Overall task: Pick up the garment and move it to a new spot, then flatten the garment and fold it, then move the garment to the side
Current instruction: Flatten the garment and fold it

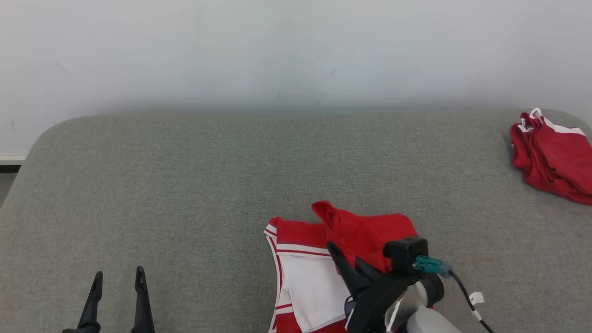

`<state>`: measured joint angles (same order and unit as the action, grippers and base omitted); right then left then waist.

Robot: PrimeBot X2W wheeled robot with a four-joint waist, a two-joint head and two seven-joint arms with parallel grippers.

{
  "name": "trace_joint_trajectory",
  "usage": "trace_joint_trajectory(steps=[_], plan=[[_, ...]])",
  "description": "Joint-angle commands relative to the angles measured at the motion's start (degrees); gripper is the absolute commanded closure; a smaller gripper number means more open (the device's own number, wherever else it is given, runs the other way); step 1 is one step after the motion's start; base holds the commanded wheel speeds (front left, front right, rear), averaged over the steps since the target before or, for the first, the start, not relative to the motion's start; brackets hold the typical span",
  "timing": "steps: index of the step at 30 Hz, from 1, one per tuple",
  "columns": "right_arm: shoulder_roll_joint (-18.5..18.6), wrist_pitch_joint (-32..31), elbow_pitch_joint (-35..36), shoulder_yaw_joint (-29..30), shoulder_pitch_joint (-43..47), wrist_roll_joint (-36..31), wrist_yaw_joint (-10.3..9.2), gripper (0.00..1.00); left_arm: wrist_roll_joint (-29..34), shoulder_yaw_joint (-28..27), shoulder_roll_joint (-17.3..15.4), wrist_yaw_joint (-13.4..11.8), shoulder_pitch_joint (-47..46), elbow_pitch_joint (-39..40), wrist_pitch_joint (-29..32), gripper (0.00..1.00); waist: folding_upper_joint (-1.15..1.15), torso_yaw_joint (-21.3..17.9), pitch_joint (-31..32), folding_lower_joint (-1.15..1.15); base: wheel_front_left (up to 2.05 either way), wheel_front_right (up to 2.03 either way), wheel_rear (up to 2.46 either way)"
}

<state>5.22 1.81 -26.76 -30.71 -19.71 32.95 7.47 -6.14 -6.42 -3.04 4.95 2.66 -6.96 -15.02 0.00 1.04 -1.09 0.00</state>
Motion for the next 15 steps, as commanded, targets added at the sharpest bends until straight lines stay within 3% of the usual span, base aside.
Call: trace_joint_trajectory(steps=[1,15], plan=[[-0.62,0.13,-0.39,-0.37,0.11,0.17,-0.02,1.0,0.24,0.09,0.12,0.04,-0.71,-0.15,-0.19,0.0,0.0,0.45,-0.19,0.0,0.0,0.0,0.0],[-2.35,4.03,-8.2,-6.12,-3.72,4.24,-0.02,1.0,0.0,1.32,0.17,0.47,-2.51,-1.72,-0.19,0.0,0.0,3.0,-1.02,0.0,0.0,0.0,0.0]])
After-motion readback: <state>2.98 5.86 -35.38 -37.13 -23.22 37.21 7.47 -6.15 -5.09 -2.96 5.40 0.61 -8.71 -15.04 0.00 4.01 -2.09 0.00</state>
